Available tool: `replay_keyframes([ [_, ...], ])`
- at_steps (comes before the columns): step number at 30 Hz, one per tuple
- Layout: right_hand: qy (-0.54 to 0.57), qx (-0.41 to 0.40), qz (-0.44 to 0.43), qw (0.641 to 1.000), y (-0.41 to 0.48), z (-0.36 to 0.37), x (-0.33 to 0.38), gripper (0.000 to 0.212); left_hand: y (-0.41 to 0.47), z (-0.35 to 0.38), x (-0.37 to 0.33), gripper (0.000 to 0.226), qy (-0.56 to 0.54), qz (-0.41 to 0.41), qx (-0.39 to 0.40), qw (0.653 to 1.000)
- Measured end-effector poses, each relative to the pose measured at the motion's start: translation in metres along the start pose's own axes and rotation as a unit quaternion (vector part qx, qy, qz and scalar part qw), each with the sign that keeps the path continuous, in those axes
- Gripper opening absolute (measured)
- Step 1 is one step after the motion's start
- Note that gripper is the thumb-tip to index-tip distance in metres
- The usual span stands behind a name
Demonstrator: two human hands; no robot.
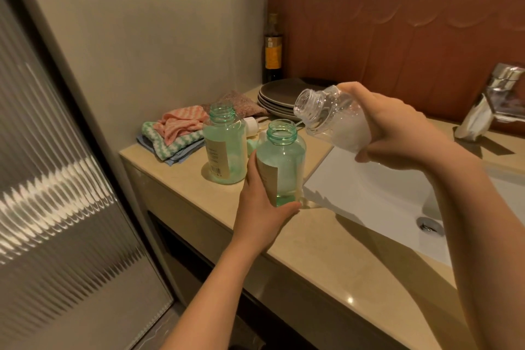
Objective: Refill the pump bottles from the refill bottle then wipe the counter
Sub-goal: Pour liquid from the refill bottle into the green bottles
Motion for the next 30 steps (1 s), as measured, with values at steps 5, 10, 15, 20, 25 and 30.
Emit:
replay_keyframes([
  [5,0.016,-0.027,-0.001,1.000,-0.002,-0.008,0.000,0.101,0.005,0.007,0.000,0.121,0.026,0.006,-0.061,0.998],
  [10,0.046,-0.025,-0.007,0.999,-0.003,-0.011,0.001,0.104,0.016,0.015,-0.003,0.122,0.052,-0.013,-0.086,0.995],
  [15,0.063,-0.036,-0.008,0.997,-0.004,-0.015,0.000,0.105,0.033,0.024,-0.008,0.112,0.087,-0.019,-0.091,0.992],
  [20,0.081,-0.050,-0.012,0.995,-0.005,-0.018,-0.001,0.105,0.050,0.028,-0.005,0.099,0.085,-0.034,-0.097,0.991],
  [25,0.072,-0.052,-0.026,0.996,-0.004,-0.016,0.005,0.108,0.065,0.028,-0.008,0.105,0.121,-0.063,-0.096,0.986],
  [30,0.043,-0.058,-0.046,0.996,-0.002,-0.010,0.012,0.105,0.069,0.031,-0.010,0.107,0.157,-0.114,-0.115,0.974],
])
Point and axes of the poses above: each hand's wrist, its own y-axis towards the middle knuckle, its own z-axis out of the palm, x = y × z, the point moved 3 cm from there along y, towards the middle knuckle, and after that the axes turned 1 degree about -x, right-handed, at the moved point
